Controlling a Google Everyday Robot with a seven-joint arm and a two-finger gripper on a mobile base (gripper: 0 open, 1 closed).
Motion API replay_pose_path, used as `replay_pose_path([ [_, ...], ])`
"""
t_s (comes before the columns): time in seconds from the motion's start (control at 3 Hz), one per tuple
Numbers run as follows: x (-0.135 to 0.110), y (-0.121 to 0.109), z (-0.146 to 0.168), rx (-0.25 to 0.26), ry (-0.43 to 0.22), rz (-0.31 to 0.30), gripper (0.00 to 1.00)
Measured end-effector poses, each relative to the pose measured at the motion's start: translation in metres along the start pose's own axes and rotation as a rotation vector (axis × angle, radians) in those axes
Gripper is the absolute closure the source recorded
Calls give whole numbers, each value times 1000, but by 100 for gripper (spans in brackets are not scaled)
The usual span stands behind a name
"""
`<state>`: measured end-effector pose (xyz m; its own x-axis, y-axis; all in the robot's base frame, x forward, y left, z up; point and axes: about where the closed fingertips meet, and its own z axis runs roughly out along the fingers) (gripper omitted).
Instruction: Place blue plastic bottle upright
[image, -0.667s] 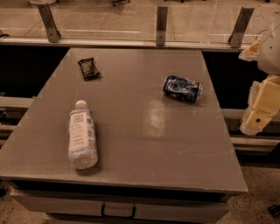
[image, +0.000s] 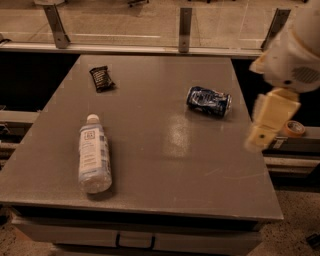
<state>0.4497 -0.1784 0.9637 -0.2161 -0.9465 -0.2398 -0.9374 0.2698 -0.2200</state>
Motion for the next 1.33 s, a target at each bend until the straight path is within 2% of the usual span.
replay_pose_path([
  [0.33,-75,10,29,-25,-53,7,0],
  [0.67,-167,32,47,-49,-147,11,0],
  [1.0,-166,32,47,-48,-147,10,0],
  [1.33,-184,27,58,-29,-173,56,0],
])
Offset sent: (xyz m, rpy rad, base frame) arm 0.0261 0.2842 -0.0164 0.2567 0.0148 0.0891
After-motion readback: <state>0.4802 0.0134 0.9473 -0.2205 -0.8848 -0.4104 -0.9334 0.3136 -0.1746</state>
